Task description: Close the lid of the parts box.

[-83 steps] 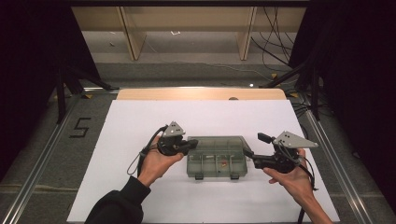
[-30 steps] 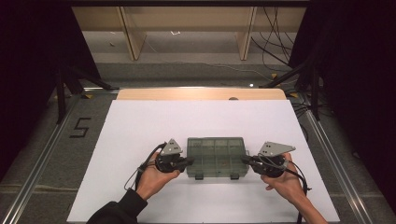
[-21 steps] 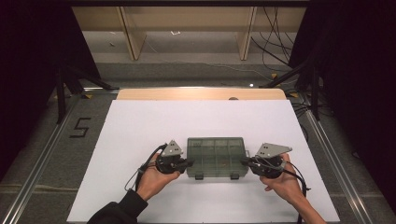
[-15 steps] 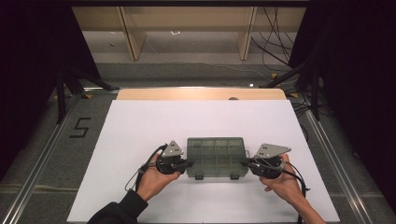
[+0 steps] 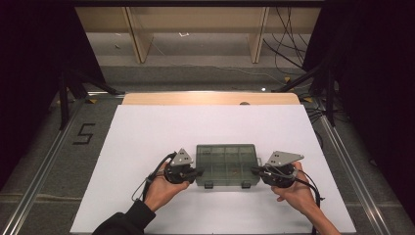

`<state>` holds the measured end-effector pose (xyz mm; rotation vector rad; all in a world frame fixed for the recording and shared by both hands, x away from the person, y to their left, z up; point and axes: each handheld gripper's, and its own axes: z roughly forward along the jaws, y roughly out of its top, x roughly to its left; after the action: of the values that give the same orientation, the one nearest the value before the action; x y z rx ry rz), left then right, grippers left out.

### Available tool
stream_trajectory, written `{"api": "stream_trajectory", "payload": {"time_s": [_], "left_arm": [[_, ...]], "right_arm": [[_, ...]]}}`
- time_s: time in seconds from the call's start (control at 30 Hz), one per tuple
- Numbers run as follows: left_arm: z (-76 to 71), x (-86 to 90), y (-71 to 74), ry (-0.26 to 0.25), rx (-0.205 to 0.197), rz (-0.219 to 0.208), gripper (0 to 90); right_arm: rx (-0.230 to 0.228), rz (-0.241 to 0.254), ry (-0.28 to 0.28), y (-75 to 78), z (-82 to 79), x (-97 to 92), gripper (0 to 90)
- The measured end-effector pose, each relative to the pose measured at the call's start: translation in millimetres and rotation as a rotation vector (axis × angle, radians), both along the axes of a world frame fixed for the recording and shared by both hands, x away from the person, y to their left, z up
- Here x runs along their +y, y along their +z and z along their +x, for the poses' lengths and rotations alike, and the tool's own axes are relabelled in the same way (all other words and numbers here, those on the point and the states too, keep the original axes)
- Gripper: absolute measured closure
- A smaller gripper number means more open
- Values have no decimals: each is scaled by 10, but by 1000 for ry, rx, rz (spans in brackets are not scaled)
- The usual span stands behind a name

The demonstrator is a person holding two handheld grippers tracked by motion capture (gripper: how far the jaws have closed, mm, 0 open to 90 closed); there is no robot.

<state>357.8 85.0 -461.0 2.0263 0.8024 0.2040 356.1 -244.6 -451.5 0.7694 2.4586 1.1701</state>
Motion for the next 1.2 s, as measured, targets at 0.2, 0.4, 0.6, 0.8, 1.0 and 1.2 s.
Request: {"api": "stream_trajectory", "payload": {"time_s": [0.2,0.4,0.6,0.8,1.0,1.2], "left_arm": [[-2,5,-5,-5,-2,12,897],[-15,-4,-3,-8,1,18,896],[-20,-10,-16,-1,-8,9,895],[-26,5,-11,-14,-20,27,882],[-52,3,-22,-1,-25,2,845],[-48,45,-1,3,-38,-12,811]], "right_arm": [[4,-2,-3,-8,1,-1,860],[14,5,0,-25,9,-8,843],[14,9,0,-33,5,-12,825],[20,15,-4,-32,9,-4,752],[29,36,-62,-7,14,-21,588],[31,61,-89,21,18,-16,490]]}}
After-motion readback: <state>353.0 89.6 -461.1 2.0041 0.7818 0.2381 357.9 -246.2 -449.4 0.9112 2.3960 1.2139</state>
